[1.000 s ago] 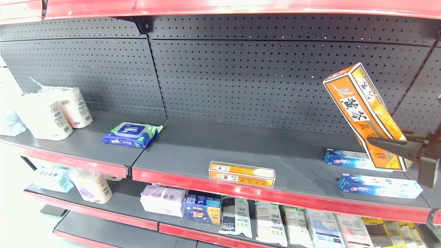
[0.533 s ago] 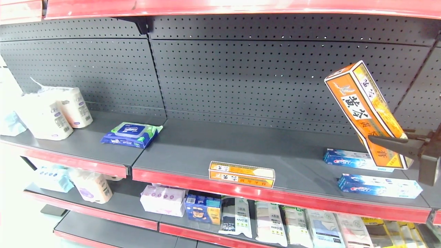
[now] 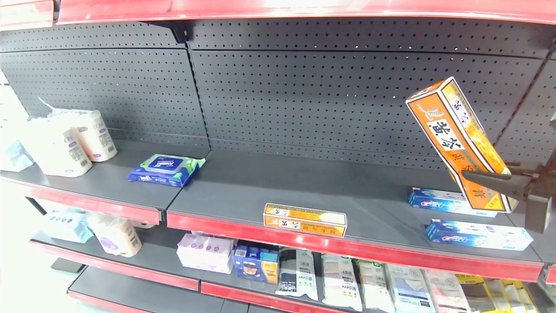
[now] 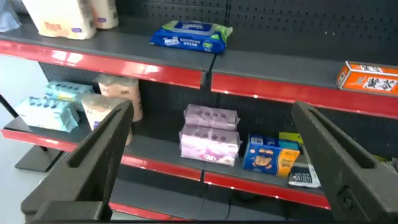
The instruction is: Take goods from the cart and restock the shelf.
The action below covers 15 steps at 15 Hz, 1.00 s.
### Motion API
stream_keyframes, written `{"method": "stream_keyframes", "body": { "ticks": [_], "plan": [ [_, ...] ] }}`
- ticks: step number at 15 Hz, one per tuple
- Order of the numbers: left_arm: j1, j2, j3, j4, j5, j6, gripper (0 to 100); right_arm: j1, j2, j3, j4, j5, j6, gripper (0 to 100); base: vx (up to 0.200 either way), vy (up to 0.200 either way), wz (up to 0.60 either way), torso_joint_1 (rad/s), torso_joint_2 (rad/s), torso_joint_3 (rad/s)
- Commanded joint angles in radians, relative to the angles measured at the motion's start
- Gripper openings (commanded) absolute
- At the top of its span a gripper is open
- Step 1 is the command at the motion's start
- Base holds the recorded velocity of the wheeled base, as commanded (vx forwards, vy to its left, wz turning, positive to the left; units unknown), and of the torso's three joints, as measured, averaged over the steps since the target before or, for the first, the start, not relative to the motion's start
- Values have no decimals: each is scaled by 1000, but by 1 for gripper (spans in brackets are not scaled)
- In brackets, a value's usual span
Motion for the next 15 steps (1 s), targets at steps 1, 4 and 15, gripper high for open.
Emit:
{"method": "stream_keyframes", "body": {
  "ticks": [1, 4, 15],
  "plan": [
    [0, -1, 7, 2, -3, 3, 100, 4, 17, -26, -1, 4, -1, 0, 0, 0, 0, 0, 0, 0],
    [0, -1, 7, 2, -3, 3, 100, 33, 75, -93, 0, 6, -13, 0, 0, 0, 0, 0, 0, 0],
    [0, -1, 7, 2, -3, 3, 100, 18, 419, -225, 20, 52, -166, 0, 0, 0, 0, 0, 0, 0]
  ]
}}
